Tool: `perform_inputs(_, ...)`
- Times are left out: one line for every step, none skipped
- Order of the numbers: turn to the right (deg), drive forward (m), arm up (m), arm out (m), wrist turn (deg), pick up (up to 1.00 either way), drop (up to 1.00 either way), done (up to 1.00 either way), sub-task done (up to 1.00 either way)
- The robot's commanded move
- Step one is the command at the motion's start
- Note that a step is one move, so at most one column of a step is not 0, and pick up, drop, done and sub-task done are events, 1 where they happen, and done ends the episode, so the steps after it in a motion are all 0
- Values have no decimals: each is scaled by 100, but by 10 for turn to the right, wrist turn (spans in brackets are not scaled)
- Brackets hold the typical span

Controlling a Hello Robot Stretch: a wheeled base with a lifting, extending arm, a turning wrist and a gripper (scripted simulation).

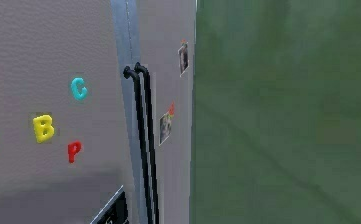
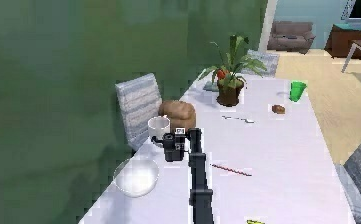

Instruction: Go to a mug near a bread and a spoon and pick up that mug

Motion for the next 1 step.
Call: perform_inputs(0,0,0,0,0,0,0,100,0)
